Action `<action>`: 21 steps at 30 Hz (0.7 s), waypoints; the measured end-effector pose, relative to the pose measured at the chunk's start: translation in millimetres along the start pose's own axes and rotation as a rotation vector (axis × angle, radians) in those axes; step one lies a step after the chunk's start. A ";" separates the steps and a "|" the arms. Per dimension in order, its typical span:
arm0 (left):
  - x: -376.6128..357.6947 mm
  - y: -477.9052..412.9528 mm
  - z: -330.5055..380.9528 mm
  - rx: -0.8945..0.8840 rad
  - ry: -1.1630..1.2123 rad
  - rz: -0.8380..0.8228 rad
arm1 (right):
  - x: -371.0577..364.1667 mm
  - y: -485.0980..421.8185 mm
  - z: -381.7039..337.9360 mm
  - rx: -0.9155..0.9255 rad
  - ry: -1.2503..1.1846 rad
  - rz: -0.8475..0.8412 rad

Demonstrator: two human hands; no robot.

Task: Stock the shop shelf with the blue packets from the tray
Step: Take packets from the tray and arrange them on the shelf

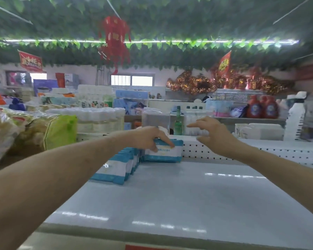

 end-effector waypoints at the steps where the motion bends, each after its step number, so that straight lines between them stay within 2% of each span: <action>1: -7.9 -3.8 -5.1 0.002 0.000 -0.018 | 4.5 5.0 4.2 -0.013 -0.004 0.004; 4: -16.5 -5.9 -18.3 0.009 0.032 -0.022 | 12.9 17.4 8.3 -0.015 -0.014 0.005; 9: -18.3 -10.7 -24.7 -0.070 -0.093 -0.049 | 8.8 28.1 4.2 0.012 0.035 -0.021; 16: -15.5 -9.3 -32.9 -0.006 -0.161 0.008 | -5.2 28.0 -14.8 0.093 0.071 -0.076; 21: 0.9 12.4 -16.7 0.019 -0.113 0.052 | -10.8 23.6 -33.4 0.140 0.070 -0.137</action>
Point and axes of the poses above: each hand's wrist, its own y-axis away from the middle knuckle, its own x-axis out of the back of the hand, z = x × y, the point moved 8 cm from there along -y, towards the middle knuckle, and after that the axes turned 9 degrees about -x, right-handed, at the moved point
